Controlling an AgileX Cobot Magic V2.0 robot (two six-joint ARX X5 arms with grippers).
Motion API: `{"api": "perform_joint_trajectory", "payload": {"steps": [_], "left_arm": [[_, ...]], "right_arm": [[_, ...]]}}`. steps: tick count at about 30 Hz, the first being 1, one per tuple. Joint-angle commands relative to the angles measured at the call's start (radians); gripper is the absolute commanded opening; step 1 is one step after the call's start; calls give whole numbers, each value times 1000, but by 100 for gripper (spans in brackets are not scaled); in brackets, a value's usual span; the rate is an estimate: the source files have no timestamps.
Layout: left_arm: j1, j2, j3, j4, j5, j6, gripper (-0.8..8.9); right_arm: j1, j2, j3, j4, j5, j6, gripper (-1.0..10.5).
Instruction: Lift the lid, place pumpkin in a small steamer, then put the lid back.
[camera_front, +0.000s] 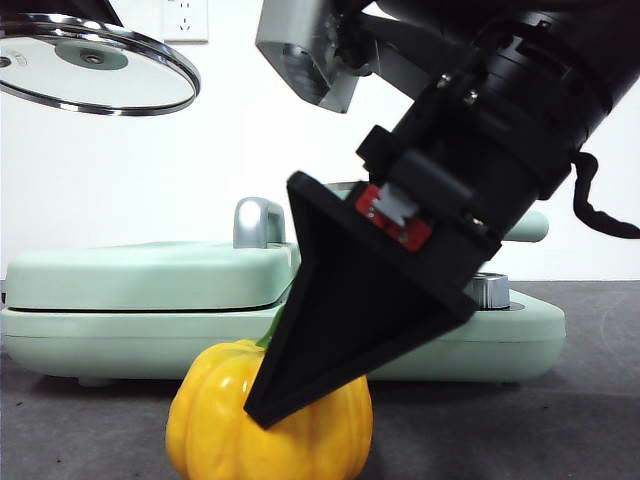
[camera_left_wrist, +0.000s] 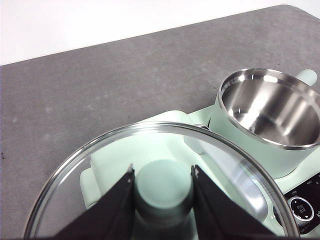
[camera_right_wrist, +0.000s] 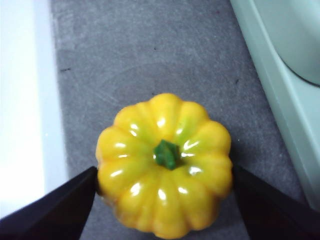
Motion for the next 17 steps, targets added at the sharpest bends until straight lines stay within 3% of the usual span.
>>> {"api": "perform_joint_trajectory", "payload": {"steps": [1,7,17], "left_arm": [[-2,2,17,27,0,3,10],[-2,2,17,27,0,3,10],[-2,2,17,28,0,7,10]], "right_arm": [[11,-1,29,-27,-12,92,367],[9,-75,142,-241,21,186,367],[-44,-101,560,-840,182,362,367]]}}
